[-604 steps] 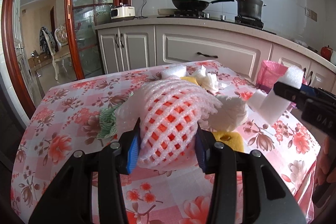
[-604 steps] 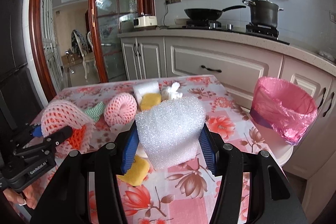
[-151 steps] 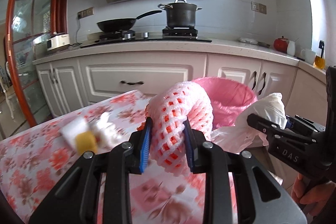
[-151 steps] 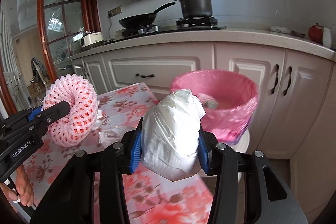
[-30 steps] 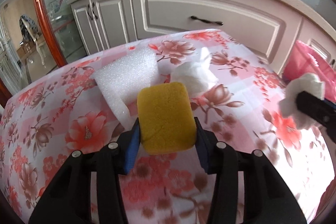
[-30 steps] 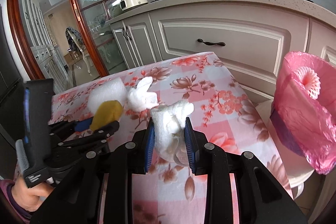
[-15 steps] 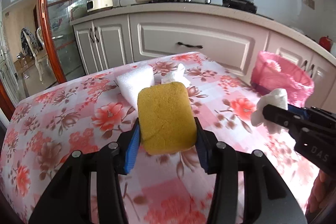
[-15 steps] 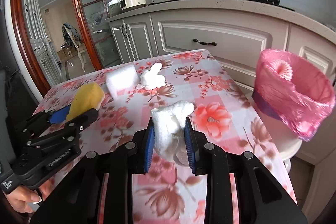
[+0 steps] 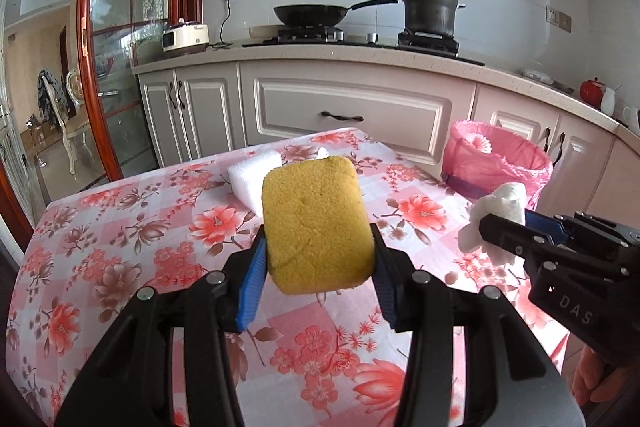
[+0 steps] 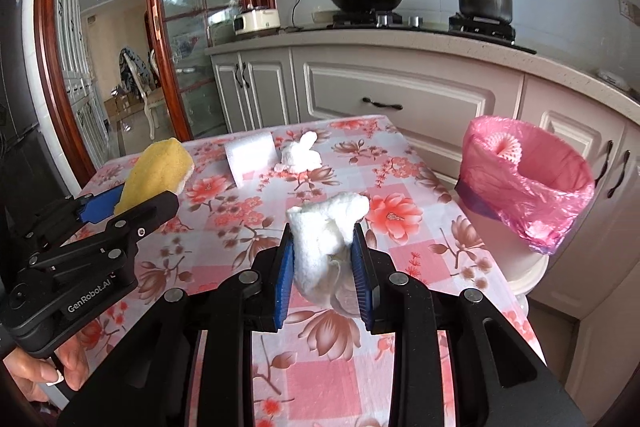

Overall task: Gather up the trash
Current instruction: 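Carry the tissue and sponge over the pink bin and open both tools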

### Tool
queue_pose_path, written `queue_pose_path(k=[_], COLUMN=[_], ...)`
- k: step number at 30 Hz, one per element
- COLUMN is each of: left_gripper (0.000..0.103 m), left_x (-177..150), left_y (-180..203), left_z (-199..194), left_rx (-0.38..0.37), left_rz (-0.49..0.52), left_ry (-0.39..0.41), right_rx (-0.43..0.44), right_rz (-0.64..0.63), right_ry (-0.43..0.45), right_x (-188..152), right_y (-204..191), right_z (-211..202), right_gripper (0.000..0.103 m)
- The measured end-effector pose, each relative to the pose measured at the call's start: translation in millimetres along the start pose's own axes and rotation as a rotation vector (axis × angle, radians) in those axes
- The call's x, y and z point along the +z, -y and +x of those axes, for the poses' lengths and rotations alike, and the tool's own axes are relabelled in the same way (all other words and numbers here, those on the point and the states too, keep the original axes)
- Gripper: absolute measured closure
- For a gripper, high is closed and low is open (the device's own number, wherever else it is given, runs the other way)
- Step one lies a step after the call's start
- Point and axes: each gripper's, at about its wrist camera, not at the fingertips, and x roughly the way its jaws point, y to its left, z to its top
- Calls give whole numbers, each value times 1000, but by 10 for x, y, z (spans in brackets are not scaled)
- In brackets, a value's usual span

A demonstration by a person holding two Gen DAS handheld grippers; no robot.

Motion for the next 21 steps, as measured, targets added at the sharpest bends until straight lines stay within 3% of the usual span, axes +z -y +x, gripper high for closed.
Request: queue_pose_path(k=[10,21], left_gripper=[57,57], left_x=[141,329], left_y=[212,682], left_z=[-261,-135], left_rx=[-11,-88], left_rz=[21,51], left_ry=[89,101], right_rx=[-45,-152], right_rz=[39,92], right_ry=[107,120], right_x=[26,97], right_y=[132,638], right_z=[-370,-472], right_gripper=[75,75])
